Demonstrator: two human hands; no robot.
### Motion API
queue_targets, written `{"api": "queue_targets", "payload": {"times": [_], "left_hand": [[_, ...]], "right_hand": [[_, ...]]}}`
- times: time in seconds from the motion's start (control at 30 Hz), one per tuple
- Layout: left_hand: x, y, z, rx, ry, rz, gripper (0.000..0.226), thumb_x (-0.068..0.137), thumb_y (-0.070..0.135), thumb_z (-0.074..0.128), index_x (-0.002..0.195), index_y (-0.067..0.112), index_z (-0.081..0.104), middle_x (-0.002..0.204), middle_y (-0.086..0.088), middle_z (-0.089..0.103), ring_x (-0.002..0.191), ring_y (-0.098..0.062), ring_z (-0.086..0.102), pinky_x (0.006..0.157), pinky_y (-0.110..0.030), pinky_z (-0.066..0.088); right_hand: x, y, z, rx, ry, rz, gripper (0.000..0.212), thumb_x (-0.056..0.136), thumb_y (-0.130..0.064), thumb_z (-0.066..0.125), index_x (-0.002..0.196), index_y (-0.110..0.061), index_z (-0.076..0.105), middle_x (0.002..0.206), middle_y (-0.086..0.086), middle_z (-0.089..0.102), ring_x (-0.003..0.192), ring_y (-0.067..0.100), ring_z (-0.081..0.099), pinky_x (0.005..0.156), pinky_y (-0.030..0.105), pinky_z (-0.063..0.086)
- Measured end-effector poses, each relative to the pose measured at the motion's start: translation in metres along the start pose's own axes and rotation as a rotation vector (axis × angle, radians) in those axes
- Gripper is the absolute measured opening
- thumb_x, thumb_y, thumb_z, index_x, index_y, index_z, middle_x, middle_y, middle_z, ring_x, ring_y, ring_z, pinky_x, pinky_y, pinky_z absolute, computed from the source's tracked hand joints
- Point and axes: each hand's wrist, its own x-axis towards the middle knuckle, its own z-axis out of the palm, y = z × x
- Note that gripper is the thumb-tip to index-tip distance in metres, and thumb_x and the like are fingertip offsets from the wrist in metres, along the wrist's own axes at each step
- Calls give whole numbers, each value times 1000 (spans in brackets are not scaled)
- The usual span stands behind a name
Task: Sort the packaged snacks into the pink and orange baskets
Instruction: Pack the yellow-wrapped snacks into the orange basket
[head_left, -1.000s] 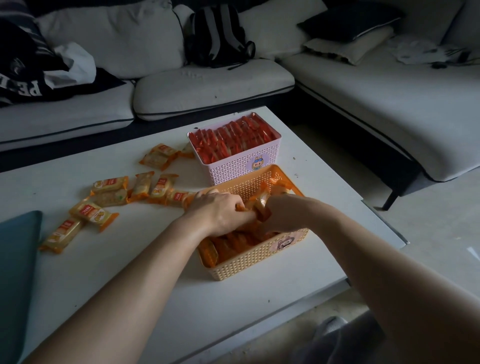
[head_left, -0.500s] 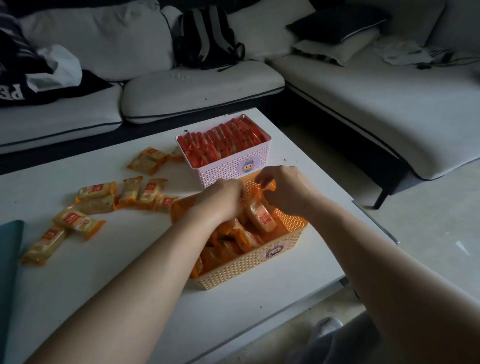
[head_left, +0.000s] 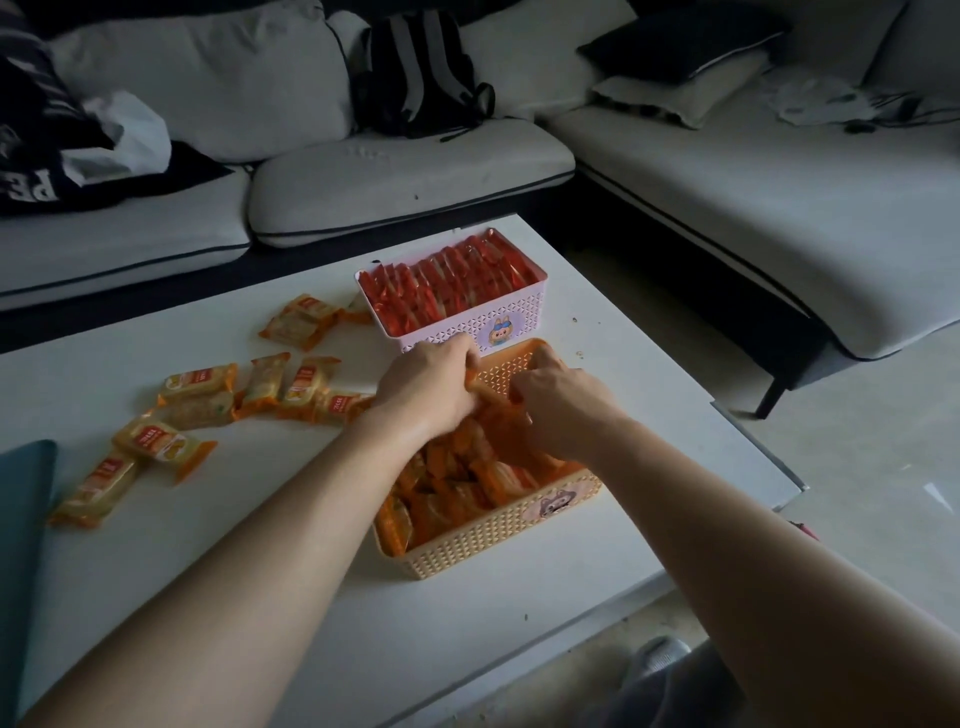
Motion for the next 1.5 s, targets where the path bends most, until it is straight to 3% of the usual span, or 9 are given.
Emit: {"api": "queue_targets", "payload": {"times": [0.13,0.3,0.47,0.7,0.9,1.03,1.17,1.3,1.5], "left_hand": [[-16,-16,-10,41,88,138,32,89,27,76,119,35,64,123,7,68,103,-20,63,77,-30,50],[-16,-21,-8,-93,-59,191,41,88,1,66,118,29,67,130,4,60,119,-19,55,96,-34,49],[-10,-21,-8,-79,-134,211,39,83,3,67,114,28,72,124,4,61,119,-19,55,102,-36,47],[-8,-21,-8,-157,108,7,29,89,43,75,113,28,71,100,4,67,87,-18,64,67,-27,49],[-5,-16,1,-76,41,-88,30,88,47,73,103,30,54,101,5,63,80,-18,61,52,-26,38],[-5,-10,1,48,82,-116,34,86,45,73,106,26,55,99,3,63,80,-21,62,54,-29,41],[-4,-8,6,4,79,-162,28,89,34,72,109,23,57,103,-2,67,86,-25,64,59,-31,46],[-9,-8,-1,-125,65,-165,18,95,33,64,113,29,62,109,1,67,94,-25,64,73,-35,55],[-21,-18,-2,-244,16,70,41,89,15,61,127,31,57,129,6,60,119,-22,54,91,-37,49]], "right_hand": [[1,4,-3,25,14,7,36,93,-19,67,129,-19,61,121,4,46,81,19,63,62,33,61],[-1,10,-11,144,-5,12,29,94,-20,67,123,-18,65,117,4,57,85,17,63,62,26,59],[1,17,-15,221,-27,51,32,93,-13,69,121,-27,65,126,2,57,85,18,60,52,22,55],[2,16,-15,220,-16,36,33,94,-10,67,121,-27,64,127,2,57,86,19,62,59,27,61],[1,15,-16,222,-3,32,32,94,-9,68,121,-24,65,132,4,57,84,18,62,59,27,61],[-1,13,-22,274,75,8,30,91,-8,70,113,-27,67,130,1,60,98,23,66,71,36,63],[2,2,-24,390,247,-39,28,87,-6,73,109,-23,69,127,1,58,108,21,60,74,30,56],[11,-17,-8,356,201,-46,35,87,1,68,115,-21,69,124,5,52,99,23,58,68,28,49],[18,-20,-4,401,104,-66,32,87,0,64,116,-15,63,108,3,64,96,23,62,72,27,48]]}}
